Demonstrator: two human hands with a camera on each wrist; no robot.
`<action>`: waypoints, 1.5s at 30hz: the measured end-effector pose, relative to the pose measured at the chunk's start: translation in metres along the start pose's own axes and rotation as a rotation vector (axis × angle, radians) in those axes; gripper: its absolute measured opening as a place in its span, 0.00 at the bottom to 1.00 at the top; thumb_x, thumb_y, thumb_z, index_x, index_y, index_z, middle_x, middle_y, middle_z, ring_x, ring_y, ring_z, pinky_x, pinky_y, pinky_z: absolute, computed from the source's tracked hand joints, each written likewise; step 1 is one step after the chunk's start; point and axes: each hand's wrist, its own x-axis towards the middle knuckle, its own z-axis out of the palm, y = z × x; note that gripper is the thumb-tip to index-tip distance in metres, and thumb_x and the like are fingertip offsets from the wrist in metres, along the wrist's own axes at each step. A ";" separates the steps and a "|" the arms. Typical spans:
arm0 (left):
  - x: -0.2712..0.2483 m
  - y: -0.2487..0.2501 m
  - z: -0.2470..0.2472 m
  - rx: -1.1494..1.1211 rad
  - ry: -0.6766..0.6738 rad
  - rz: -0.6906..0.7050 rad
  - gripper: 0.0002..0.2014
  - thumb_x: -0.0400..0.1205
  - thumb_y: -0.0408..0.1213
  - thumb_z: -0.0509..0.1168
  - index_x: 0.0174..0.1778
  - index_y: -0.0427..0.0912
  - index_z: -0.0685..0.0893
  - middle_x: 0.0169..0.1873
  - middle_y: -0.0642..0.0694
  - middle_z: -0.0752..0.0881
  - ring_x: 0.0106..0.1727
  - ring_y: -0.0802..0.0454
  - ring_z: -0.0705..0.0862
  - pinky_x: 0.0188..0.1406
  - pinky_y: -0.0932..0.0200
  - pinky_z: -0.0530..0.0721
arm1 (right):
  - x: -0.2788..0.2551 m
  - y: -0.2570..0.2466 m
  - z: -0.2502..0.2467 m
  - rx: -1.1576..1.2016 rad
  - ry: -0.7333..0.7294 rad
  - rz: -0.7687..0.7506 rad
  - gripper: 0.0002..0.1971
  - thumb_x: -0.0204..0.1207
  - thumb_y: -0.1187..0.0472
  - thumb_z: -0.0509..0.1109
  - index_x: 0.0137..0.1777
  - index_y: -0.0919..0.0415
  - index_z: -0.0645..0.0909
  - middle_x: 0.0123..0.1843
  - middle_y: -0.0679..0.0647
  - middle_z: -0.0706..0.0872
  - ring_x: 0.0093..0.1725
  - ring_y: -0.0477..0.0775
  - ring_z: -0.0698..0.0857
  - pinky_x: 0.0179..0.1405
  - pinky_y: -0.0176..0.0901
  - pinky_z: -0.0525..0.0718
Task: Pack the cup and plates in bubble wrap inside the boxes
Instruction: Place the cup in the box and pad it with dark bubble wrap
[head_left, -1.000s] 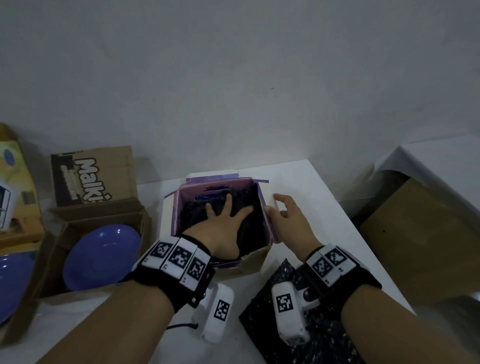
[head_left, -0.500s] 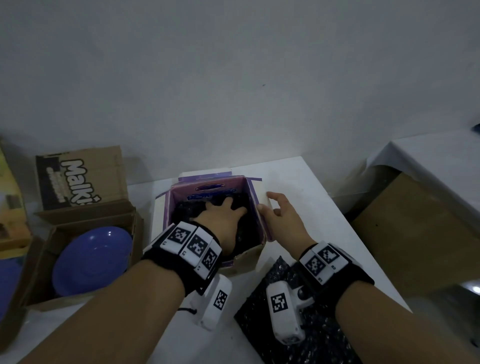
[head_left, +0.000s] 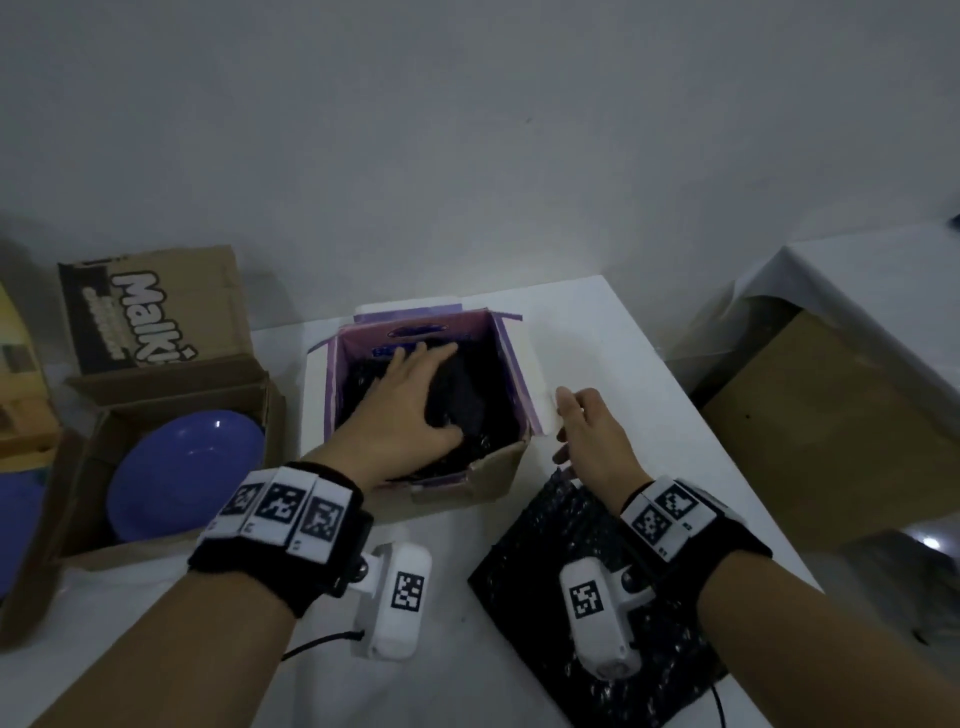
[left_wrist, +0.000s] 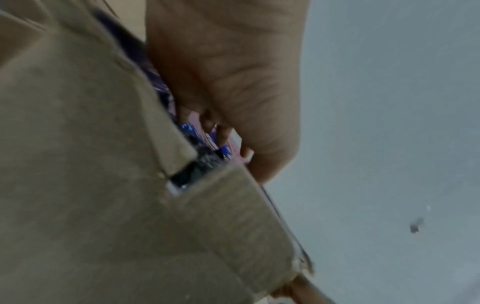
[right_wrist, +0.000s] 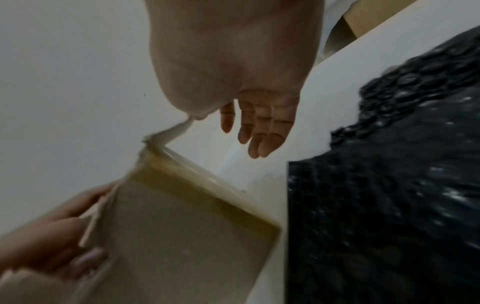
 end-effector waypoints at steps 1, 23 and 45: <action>-0.004 -0.006 0.000 -0.030 0.139 0.042 0.39 0.74 0.37 0.68 0.80 0.55 0.59 0.83 0.46 0.56 0.84 0.45 0.48 0.82 0.42 0.52 | -0.005 0.008 0.001 -0.024 0.000 0.018 0.17 0.84 0.45 0.54 0.53 0.60 0.70 0.39 0.58 0.81 0.36 0.63 0.85 0.42 0.63 0.87; -0.013 -0.027 -0.008 -0.430 0.612 -0.197 0.31 0.77 0.18 0.49 0.74 0.49 0.70 0.64 0.49 0.76 0.62 0.53 0.73 0.60 0.64 0.70 | -0.072 0.022 0.002 -0.561 -0.055 -0.065 0.11 0.80 0.53 0.58 0.48 0.59 0.75 0.45 0.58 0.83 0.45 0.61 0.82 0.46 0.49 0.81; -0.025 -0.051 0.001 -1.055 0.516 -0.129 0.22 0.87 0.32 0.49 0.76 0.49 0.72 0.70 0.45 0.79 0.69 0.46 0.79 0.71 0.43 0.76 | -0.056 -0.080 0.076 -1.062 -0.338 -0.857 0.20 0.79 0.64 0.58 0.72 0.60 0.66 0.84 0.60 0.58 0.77 0.71 0.68 0.75 0.64 0.67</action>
